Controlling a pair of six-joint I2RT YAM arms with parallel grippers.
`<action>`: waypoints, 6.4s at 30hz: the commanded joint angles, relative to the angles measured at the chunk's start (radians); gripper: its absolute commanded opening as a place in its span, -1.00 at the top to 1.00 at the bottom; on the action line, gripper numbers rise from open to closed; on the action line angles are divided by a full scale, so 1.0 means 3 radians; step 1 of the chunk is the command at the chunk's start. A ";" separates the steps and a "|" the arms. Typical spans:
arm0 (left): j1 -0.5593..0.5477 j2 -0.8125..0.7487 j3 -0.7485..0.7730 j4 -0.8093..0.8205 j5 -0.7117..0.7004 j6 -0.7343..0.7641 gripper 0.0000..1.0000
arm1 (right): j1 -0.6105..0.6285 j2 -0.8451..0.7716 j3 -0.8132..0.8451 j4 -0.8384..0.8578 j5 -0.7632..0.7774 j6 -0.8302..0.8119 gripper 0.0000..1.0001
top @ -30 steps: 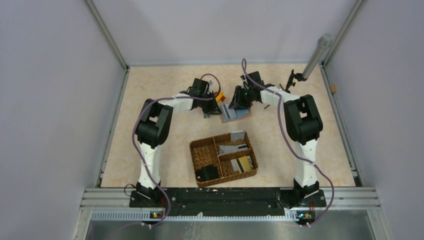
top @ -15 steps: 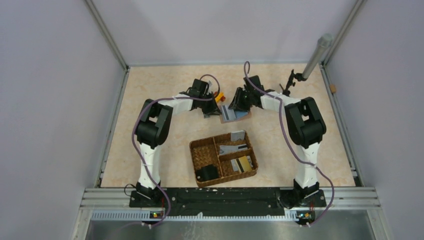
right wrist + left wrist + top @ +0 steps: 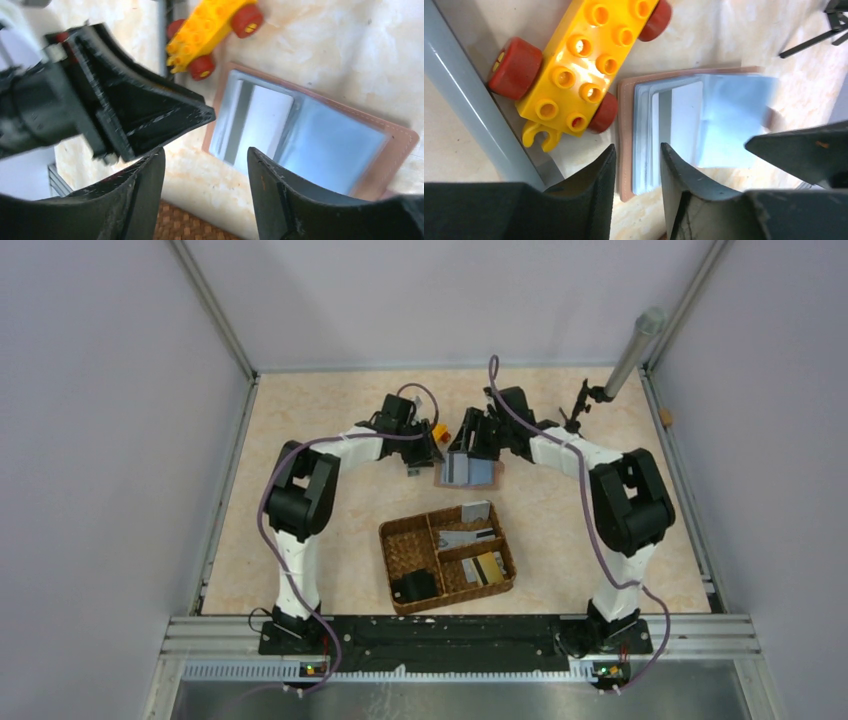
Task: Put the credit cards into the card holder
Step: Pick up the credit card from the storage box, then insert the credit card into the card holder.
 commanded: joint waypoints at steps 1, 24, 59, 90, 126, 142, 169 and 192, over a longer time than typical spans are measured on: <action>0.0049 -0.0368 0.0018 0.0059 0.0053 0.0175 0.13 | 0.0058 -0.0619 -0.0048 0.0105 -0.0018 -0.0635 -0.25; 0.0208 -0.1535 -0.0755 -0.0064 0.0347 0.0275 -0.58 | 0.0749 -0.2027 -0.1055 -0.1072 0.0565 -0.2331 -0.41; 0.0374 -0.1756 -0.0978 -0.0047 0.0531 0.0198 -0.61 | 0.1401 -0.1491 -0.0946 -0.0707 0.2409 -0.2822 0.12; 0.0384 -0.1935 -0.1175 -0.0136 0.0957 0.0675 -0.61 | 0.1408 -0.1836 -0.0538 -0.1677 0.1440 -0.2814 1.00; -0.0463 -0.2583 -0.1621 0.0226 0.2019 0.1048 1.00 | 0.0347 -0.2003 -0.0305 -0.1580 -0.1505 -0.2202 0.57; 0.0005 -0.0639 0.0104 -0.0010 0.1267 0.0244 1.00 | -0.0189 -0.1031 -0.0006 -0.1073 0.0980 -0.1276 -0.40; -0.0040 0.0372 0.0867 -0.0250 0.1361 0.0069 1.00 | -0.0221 0.0222 0.0502 -0.1265 0.1507 -0.1148 0.93; -0.0101 0.0352 0.0739 -0.0028 0.1279 -0.0110 1.00 | -0.0468 -0.0340 0.0116 -0.1019 0.0863 -0.1265 -0.07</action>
